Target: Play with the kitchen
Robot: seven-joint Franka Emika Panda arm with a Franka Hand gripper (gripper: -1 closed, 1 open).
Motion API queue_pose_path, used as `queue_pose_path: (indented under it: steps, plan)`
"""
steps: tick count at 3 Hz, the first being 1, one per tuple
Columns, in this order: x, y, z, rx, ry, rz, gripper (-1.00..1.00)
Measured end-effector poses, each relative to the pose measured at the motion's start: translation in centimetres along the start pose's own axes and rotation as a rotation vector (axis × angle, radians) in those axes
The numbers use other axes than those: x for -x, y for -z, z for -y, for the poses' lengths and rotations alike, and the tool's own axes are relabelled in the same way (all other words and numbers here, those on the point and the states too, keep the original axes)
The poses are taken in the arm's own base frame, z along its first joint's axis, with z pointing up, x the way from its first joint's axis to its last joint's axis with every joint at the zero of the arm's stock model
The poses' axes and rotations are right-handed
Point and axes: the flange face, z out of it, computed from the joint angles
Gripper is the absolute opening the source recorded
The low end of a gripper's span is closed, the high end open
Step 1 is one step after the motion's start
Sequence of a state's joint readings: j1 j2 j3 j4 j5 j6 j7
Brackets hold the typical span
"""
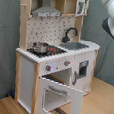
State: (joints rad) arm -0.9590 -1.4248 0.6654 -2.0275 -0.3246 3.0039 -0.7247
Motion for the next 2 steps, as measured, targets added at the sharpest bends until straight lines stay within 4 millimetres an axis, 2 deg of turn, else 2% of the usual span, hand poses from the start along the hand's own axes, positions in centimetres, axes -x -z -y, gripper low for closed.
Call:
queue_pose_path:
  steps: [2]
  plan:
    - [-2.1,1.0,0.9,0.021,-0.143,0.104,1.0]
